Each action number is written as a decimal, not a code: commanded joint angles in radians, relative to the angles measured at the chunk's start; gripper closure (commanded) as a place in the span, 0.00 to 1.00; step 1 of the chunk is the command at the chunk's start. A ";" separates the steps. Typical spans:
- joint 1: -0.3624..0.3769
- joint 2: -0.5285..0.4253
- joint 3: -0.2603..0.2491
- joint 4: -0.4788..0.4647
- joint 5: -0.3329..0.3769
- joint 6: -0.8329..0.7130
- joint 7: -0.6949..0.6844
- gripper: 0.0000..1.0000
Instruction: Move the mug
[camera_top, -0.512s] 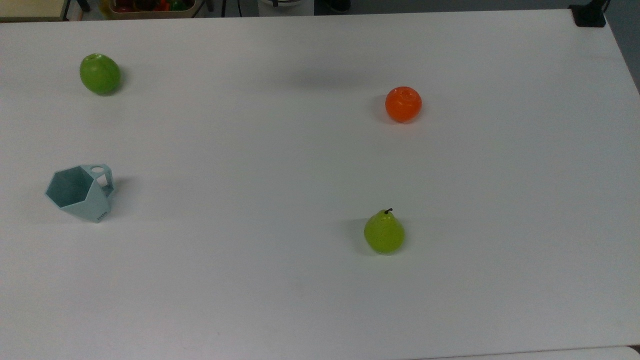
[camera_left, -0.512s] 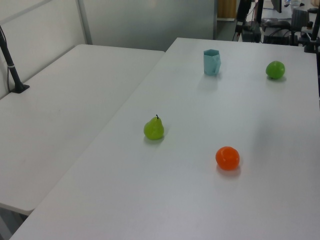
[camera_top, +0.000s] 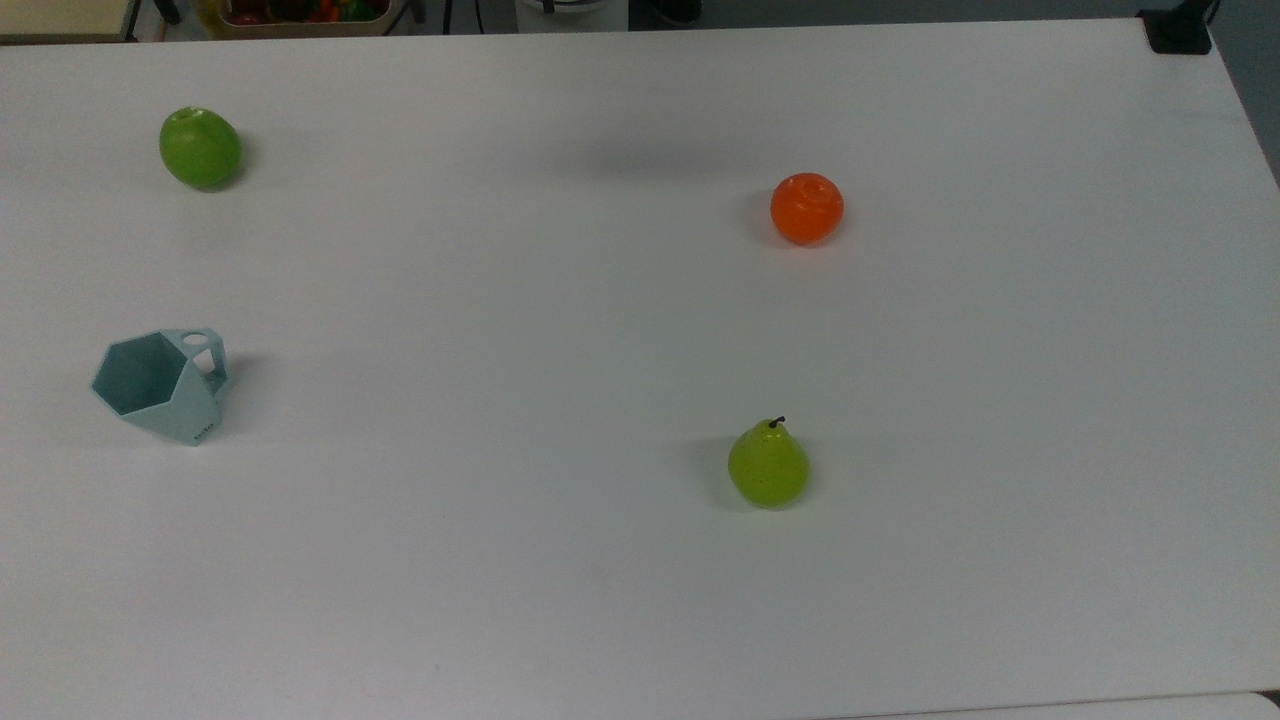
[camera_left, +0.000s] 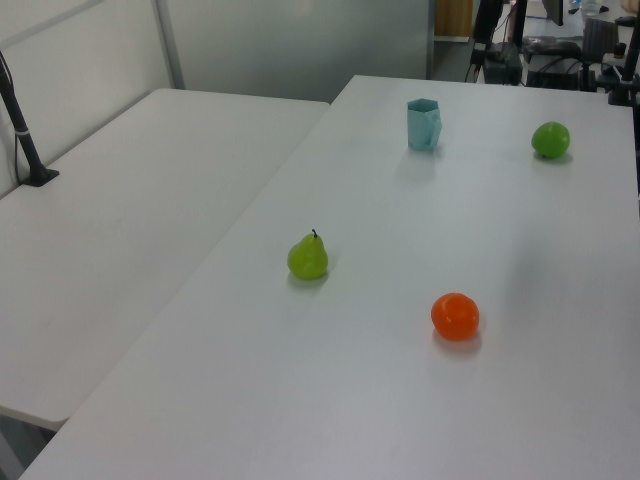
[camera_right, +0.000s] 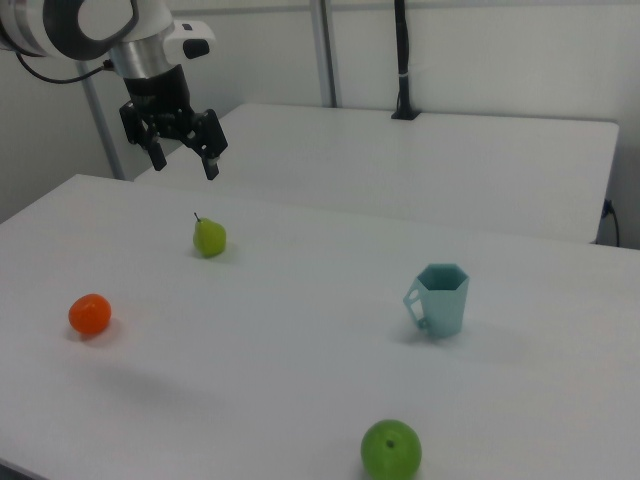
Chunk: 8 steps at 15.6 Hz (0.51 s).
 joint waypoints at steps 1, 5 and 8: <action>0.009 -0.014 -0.013 -0.011 0.020 0.008 -0.011 0.00; 0.004 -0.021 -0.013 -0.016 0.020 0.007 -0.016 0.00; 0.000 -0.023 -0.013 -0.020 0.020 -0.004 -0.014 0.00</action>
